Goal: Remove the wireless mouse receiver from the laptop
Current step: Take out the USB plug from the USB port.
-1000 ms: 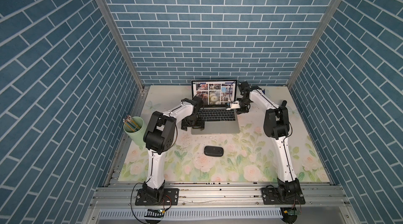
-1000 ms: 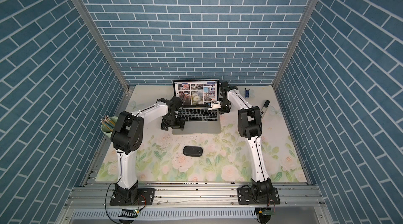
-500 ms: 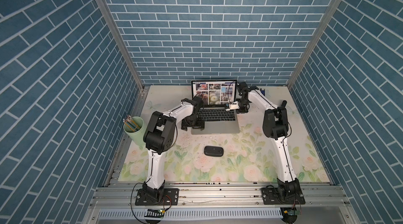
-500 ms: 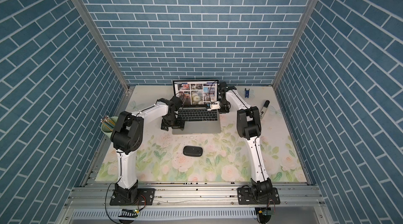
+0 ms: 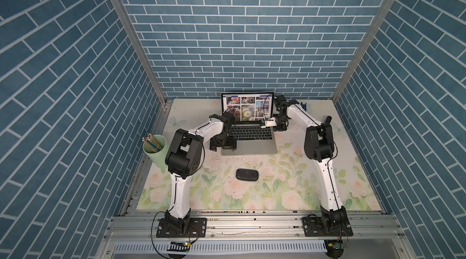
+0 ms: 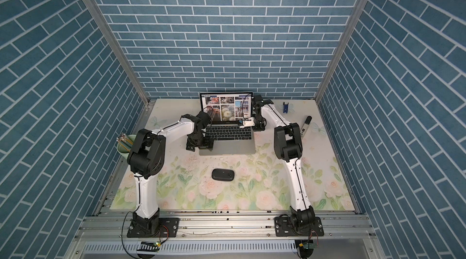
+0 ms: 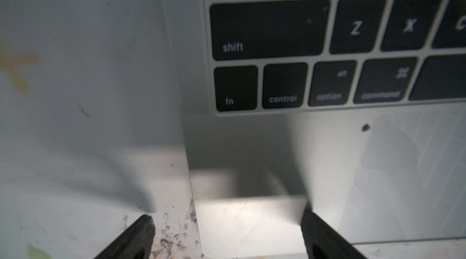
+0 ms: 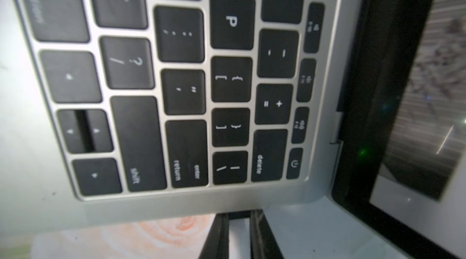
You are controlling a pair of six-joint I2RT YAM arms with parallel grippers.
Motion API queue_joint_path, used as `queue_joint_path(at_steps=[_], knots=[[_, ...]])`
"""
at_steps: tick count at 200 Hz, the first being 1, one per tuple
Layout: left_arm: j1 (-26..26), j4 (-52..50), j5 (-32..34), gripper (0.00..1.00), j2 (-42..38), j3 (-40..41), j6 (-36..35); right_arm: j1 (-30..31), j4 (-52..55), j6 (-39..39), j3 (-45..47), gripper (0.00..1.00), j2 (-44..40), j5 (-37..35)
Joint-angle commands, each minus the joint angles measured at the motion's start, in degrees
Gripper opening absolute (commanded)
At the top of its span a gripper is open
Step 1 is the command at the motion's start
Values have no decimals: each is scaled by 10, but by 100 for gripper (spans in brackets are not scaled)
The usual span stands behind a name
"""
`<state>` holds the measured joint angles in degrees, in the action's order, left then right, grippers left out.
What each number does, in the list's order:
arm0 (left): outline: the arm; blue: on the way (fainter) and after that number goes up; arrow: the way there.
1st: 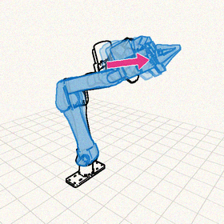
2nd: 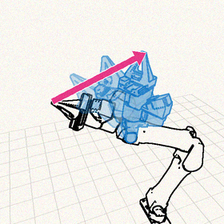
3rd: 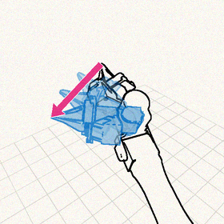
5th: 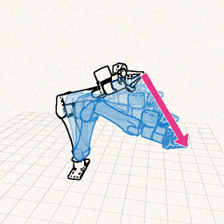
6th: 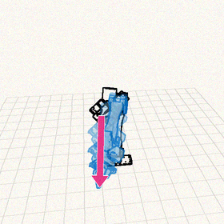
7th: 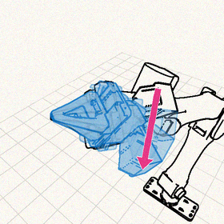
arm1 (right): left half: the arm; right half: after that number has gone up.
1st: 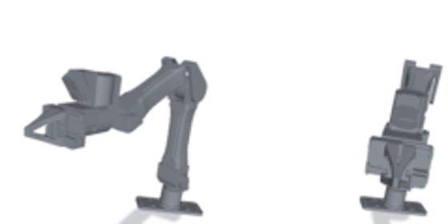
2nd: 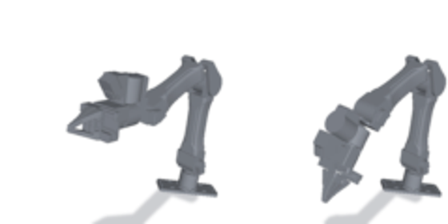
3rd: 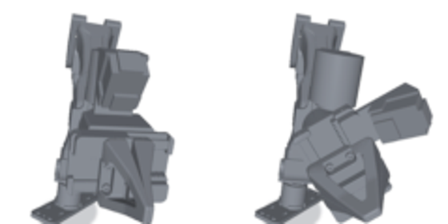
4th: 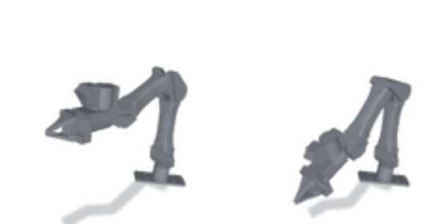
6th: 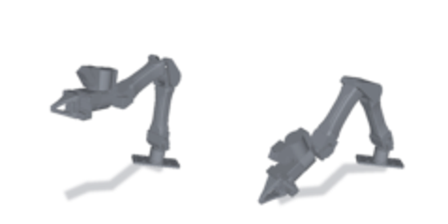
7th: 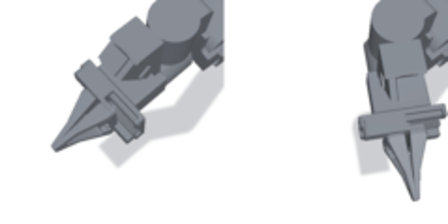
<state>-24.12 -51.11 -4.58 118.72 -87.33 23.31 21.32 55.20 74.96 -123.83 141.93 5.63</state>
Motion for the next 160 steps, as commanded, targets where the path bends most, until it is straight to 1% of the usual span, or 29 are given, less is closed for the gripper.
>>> queue_joint_path(at_steps=[1,24,88,89,95,160], knots=[[-2,-16,8,96,29,29,-8,18,-4,-22,56,0,83,39],[-3,-16,8,96,30,29,-8,10,-5,-22,62,0,62,35],[-3,-15,5,96,32,29,-9,-23,-10,-6,111,0,27,-10],[-2,-15,5,96,32,29,-9,-24,-10,-5,112,0,26,-20],[-3,-16,5,96,32,29,-10,-26,-11,-3,115,0,23,-28],[-3,-20,7,96,35,27,-9,-56,-6,12,116,0,14,-76]])
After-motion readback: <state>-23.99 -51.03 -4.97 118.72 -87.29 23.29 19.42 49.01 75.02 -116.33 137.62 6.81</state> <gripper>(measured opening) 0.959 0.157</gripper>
